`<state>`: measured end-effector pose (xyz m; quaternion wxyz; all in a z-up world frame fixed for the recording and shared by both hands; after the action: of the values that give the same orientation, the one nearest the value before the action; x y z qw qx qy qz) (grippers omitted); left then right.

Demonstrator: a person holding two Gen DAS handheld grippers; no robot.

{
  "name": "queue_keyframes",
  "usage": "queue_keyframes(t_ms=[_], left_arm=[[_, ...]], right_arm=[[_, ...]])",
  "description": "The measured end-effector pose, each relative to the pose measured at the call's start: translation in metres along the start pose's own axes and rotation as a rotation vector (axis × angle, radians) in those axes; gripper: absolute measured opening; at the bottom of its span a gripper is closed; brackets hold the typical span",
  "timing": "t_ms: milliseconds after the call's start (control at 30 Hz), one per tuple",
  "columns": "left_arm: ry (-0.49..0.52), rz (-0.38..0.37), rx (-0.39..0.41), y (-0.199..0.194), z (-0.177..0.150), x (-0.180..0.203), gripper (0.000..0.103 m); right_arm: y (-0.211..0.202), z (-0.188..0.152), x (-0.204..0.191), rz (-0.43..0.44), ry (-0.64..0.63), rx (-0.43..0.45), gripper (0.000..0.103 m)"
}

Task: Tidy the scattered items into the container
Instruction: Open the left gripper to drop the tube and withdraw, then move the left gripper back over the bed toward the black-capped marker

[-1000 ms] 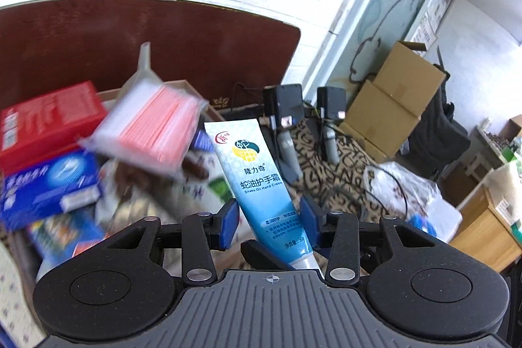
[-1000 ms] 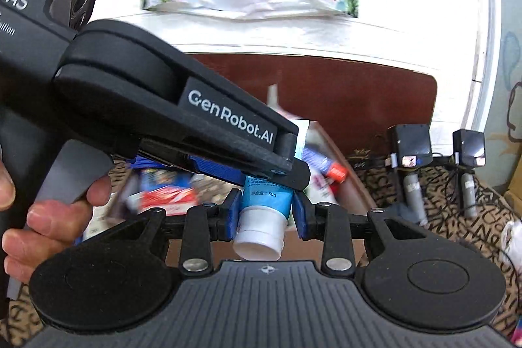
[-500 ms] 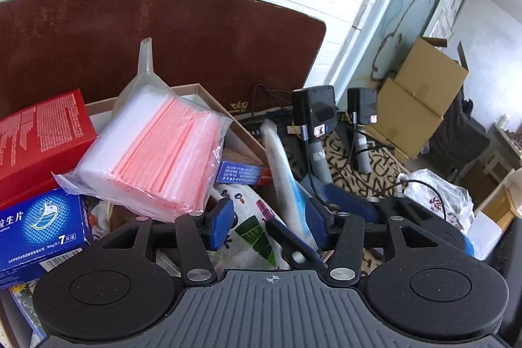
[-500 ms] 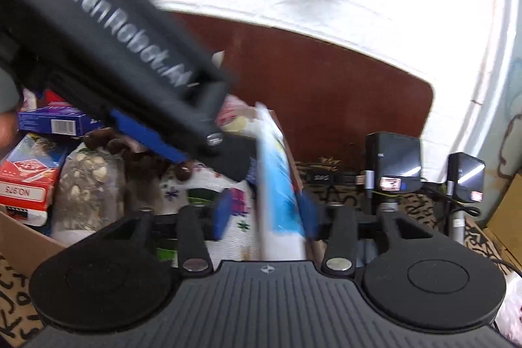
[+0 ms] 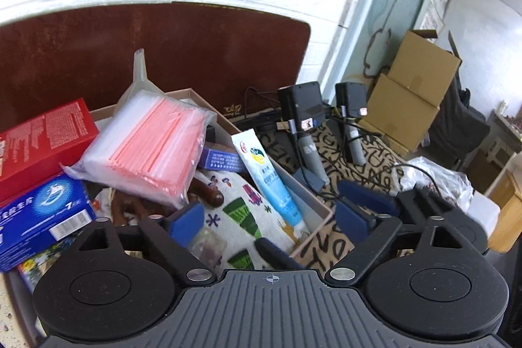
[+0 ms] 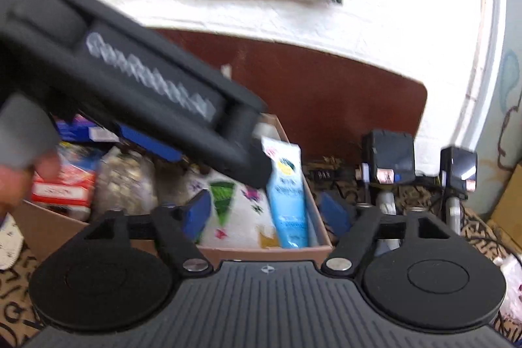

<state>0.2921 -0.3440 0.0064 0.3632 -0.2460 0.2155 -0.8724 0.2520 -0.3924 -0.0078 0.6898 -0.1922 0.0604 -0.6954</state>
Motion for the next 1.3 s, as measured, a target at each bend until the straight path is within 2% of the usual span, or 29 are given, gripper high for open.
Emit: queue_keyframes(t_ms=[67,267,333,667,900,1300], left_arm=[[0.009,0.000,0.011,-0.011,-0.005,0.002,0.102],[0.020,-0.001,0.049,-0.054,-0.026,0.008,0.103],[0.005,0.020,0.072,-0.070,-0.034,0.006,0.103],[-0.061,0.098,0.091,-0.135,-0.086,0.000,0.103],[-0.072,0.155,0.117,-0.177,-0.121,-0.007,0.103],[-0.155,0.221,0.132,-0.240,-0.182,-0.054,0.103]], right_arm=[[-0.009,0.007,-0.008,0.001,-0.022,0.020,0.091],[-0.034,0.021,-0.028,0.016,-0.040,0.055,0.100],[-0.044,0.023,-0.036,0.037,-0.033,0.068,0.102],[-0.103,0.011,-0.093,0.089,-0.007,0.084,0.102],[-0.136,-0.001,-0.130,0.122,0.013,0.081,0.103],[-0.166,-0.021,-0.210,0.222,0.033,0.032,0.103]])
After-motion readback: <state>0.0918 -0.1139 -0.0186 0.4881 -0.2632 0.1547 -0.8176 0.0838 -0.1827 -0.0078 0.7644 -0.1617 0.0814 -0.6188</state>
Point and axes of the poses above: each gripper's, at about its wrist camera, not at the fingertips, and y roughly the way its jaws point, x to its right, z to its top, the point moved 10 cm from there along y, roughly the way its jaws point, and after that the axes turned 3 degrees about -z, right-handed, at the moved point
